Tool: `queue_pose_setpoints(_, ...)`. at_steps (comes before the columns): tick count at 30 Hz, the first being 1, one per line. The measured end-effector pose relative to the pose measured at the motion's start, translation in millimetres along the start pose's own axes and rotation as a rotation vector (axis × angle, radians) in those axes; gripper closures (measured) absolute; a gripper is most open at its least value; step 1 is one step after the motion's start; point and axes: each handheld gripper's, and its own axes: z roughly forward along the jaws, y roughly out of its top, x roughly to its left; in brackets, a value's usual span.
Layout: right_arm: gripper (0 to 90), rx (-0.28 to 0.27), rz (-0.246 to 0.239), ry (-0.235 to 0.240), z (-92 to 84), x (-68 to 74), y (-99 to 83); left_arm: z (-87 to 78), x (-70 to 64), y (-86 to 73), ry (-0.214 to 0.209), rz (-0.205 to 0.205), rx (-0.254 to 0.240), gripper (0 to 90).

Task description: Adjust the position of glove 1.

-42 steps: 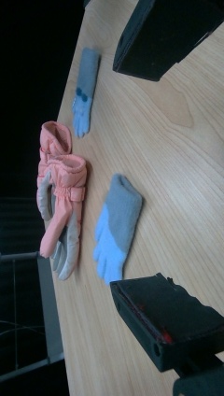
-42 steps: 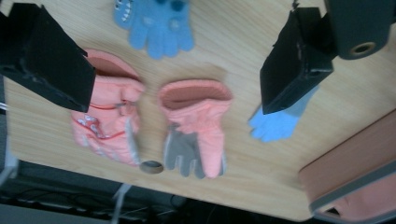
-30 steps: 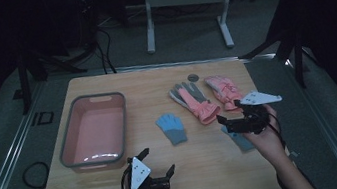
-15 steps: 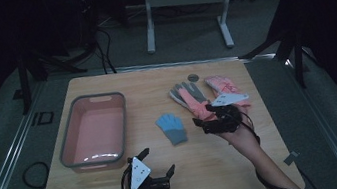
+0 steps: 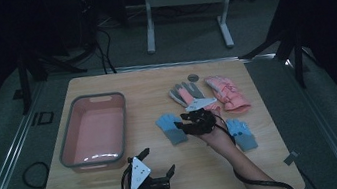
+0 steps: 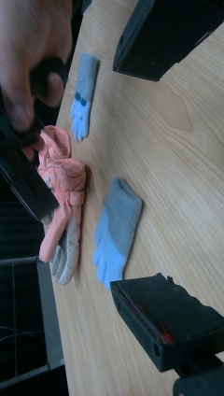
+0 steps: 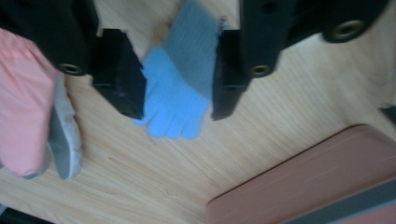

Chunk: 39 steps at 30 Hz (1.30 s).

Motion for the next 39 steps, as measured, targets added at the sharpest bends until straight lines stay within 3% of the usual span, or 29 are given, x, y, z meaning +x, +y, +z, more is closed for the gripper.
queue_pose_setpoints(2, 59.0, 0.014, 0.016, 0.015, 10.0, -1.6, 0.9, -0.1, 0.0, 0.0, 0.001, -0.001, -0.001, 0.3)
queue_pose_setpoints(6, 61.5, 0.036, 0.005, 0.022, 28.9, -2.6, 1.3, -0.2, 0.1, 0.0, 0.0, -0.001, -0.001, 0.3)
queue_pose_setpoints(11, 63.8, 0.071, -0.038, -0.002, 51.3, -3.3, -3.8, -0.2, 0.3, -0.1, -0.001, -0.005, -0.002, 0.3)
queue_pose_setpoints(17, 64.3, 0.128, -0.025, -0.007, 71.9, -8.8, -16.1, -0.1, 0.1, 0.0, 0.0, -0.002, -0.001, 0.3)
queue_pose_setpoints(21, 77.1, 0.086, -0.025, -0.013, 73.3, -7.1, -22.8, -0.1, -0.3, -0.1, 0.009, -0.003, -0.002, 0.3)
queue_pose_setpoints(25, 85.5, 0.089, 0.012, -0.025, 73.8, -5.1, -21.6, 0.0, 0.0, 0.0, 0.009, -0.006, -0.001, 0.3)
queue_pose_setpoints(27, 86.6, 0.112, 0.061, -0.046, 71.9, -3.7, -15.6, 0.2, 0.3, 0.1, 0.009, -0.01, 0.0, 0.3)
queue_pose_setpoints(30, 86.9, 0.094, 0.088, -0.063, 58.6, 2.8, -5.8, -0.1, 0.5, 0.0, 0.008, -0.012, -0.002, 0.3)
queue_pose_setpoints(33, 86.9, 0.05, 0.094, -0.099, 34.2, 11.7, 6.1, -0.1, 0.4, 0.0, 0.009, -0.011, -0.002, 0.3)
queue_pose_setpoints(39, 86.9, -0.029, 0.172, -0.205, -15.0, 24.5, 12.7, -0.1, 0.1, 0.0, 0.012, -0.01, -0.002, 0.3)
